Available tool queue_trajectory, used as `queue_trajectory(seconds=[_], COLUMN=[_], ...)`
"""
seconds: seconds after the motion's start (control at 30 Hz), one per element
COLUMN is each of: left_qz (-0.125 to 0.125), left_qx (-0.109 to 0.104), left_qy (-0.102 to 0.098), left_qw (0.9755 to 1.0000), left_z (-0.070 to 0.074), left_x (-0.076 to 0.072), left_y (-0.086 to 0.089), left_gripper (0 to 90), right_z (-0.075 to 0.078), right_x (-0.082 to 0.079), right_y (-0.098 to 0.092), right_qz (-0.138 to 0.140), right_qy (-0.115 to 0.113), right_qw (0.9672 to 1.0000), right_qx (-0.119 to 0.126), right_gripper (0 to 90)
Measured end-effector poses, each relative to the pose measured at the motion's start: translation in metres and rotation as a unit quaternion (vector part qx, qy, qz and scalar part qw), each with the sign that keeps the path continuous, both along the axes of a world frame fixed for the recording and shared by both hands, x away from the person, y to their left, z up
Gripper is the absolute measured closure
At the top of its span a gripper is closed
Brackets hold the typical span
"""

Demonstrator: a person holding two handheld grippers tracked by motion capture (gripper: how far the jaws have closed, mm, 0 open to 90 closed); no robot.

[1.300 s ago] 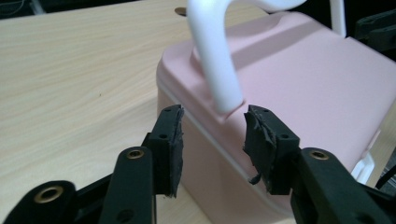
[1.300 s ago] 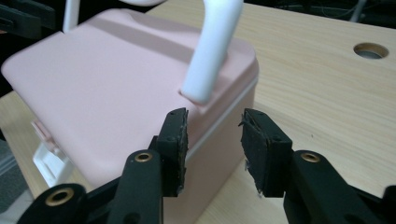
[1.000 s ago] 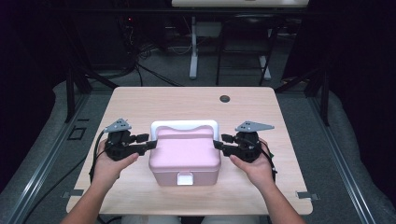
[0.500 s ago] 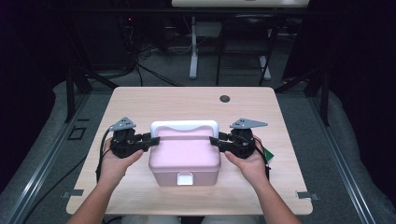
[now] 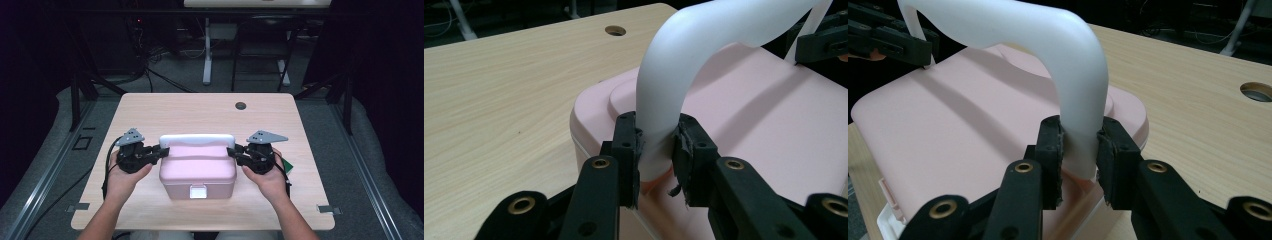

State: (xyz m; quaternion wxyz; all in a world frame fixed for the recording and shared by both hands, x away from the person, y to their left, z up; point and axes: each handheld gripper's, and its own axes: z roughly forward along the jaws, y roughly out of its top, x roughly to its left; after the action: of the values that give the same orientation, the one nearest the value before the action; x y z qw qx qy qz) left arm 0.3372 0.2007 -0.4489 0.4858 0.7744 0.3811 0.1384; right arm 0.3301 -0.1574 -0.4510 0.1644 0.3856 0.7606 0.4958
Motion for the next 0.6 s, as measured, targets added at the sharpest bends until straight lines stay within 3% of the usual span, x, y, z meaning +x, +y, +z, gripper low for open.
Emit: queue_trajectory(seconds=[0.6], left_qz=[-0.005], left_qx=[0.002], left_qy=[0.013], left_qw=[0.9999], left_z=[0.0035], left_x=[-0.0039], left_y=[0.0032], left_gripper=[73.4], right_z=[0.0027], right_x=[-0.0058], right_y=[0.0019], right_qz=[0.006], right_qy=[0.014], right_qw=[0.9999], right_qx=[-0.001], right_gripper=[73.7])
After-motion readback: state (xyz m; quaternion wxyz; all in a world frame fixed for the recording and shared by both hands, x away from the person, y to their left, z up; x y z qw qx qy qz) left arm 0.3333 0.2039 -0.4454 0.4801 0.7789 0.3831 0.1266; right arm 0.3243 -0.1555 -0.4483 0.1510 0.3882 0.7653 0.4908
